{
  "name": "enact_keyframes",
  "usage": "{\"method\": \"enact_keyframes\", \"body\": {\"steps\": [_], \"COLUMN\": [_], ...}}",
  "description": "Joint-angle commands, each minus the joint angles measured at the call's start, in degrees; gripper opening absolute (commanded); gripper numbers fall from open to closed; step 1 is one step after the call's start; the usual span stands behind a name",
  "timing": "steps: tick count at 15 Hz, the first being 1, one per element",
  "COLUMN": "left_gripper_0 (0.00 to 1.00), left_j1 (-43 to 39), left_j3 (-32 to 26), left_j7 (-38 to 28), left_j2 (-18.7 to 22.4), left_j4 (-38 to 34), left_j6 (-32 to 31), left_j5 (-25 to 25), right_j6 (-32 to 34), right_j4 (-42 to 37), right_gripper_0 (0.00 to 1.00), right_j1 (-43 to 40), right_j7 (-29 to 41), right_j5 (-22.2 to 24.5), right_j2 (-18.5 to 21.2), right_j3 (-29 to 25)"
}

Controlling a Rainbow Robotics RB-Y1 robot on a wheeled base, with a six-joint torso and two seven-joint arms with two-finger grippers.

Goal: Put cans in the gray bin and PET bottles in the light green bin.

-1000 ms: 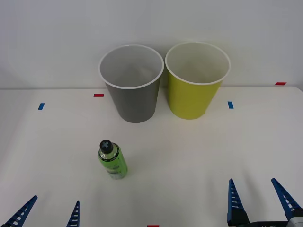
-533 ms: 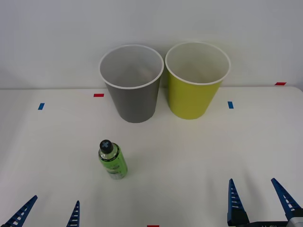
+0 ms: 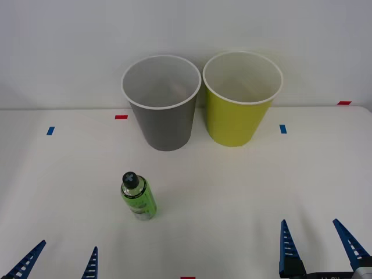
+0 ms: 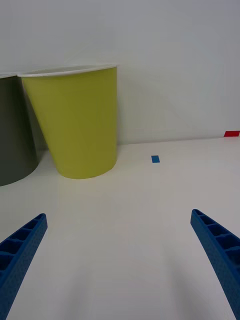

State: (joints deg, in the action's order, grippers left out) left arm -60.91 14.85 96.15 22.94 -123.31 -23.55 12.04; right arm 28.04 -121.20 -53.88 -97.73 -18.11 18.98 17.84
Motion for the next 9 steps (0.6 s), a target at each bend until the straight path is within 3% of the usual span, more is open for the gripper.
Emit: {"method": "enact_keyframes", "body": {"steps": [1, 9], "left_gripper_0": [1.00, 1.00], "left_j1": [0.00, 0.00], "left_j3": [0.00, 0.00], "left_j7": [0.00, 0.00], "left_j2": [0.00, 0.00], "left_j4": [0.00, 0.00], "left_j6": [0.00, 0.00], "left_j5": [0.00, 0.00], "right_j6": [0.00, 0.00], "right_j4": [0.00, 0.00], "right_gripper_0": [1.00, 1.00], "right_j1": [0.00, 0.00], "right_j7": [0.00, 0.00], "right_j5": [0.00, 0.00], "right_j2": [0.00, 0.00], "right_j3": [0.00, 0.00]}}
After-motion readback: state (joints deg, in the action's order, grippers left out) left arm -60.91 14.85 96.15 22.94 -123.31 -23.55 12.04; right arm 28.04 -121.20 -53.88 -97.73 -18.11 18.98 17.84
